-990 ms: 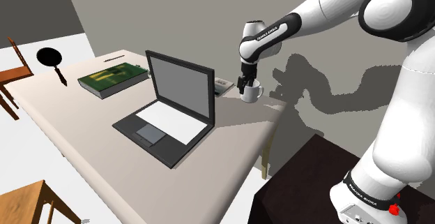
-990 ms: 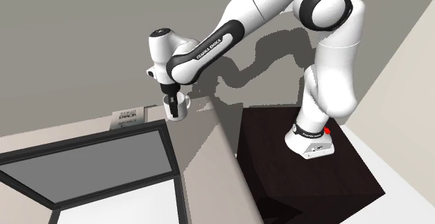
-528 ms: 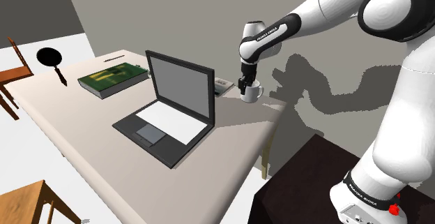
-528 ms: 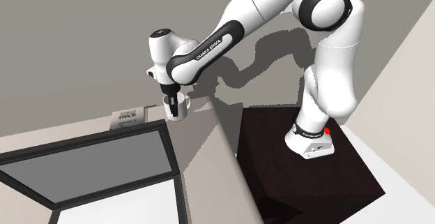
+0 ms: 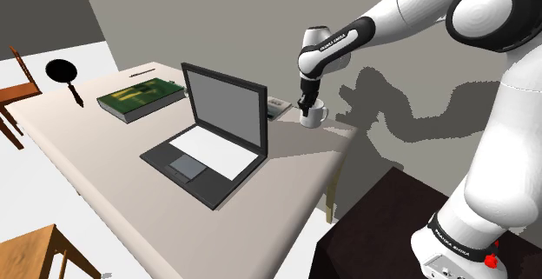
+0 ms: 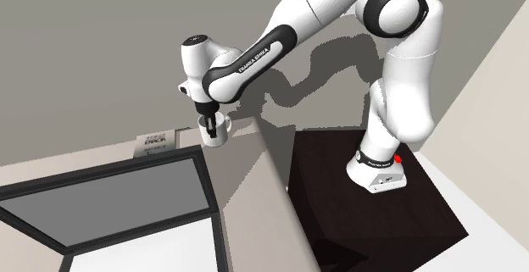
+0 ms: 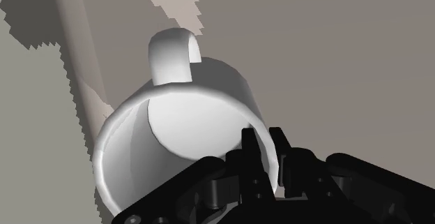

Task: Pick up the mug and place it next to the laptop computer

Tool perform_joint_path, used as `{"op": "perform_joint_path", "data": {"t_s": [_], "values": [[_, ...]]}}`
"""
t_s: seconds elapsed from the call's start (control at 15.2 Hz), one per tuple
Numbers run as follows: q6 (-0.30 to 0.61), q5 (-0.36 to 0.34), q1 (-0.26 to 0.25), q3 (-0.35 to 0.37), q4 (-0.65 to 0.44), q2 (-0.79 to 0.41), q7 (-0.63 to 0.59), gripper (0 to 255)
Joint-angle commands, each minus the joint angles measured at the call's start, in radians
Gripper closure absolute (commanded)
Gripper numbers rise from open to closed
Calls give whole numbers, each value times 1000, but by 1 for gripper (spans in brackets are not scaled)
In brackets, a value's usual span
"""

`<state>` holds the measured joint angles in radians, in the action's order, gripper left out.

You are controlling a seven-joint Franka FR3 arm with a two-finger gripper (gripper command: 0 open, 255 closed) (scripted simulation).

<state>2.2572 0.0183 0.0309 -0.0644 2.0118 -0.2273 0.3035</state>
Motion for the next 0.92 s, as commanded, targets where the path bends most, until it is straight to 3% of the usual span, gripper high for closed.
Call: {"op": "perform_joint_path", "data": {"t_s": [0.0, 0.86], "values": [[0, 0, 0, 0, 0, 0, 0, 255], [-158, -7, -1, -2, -81, 78, -5, 255]]}}
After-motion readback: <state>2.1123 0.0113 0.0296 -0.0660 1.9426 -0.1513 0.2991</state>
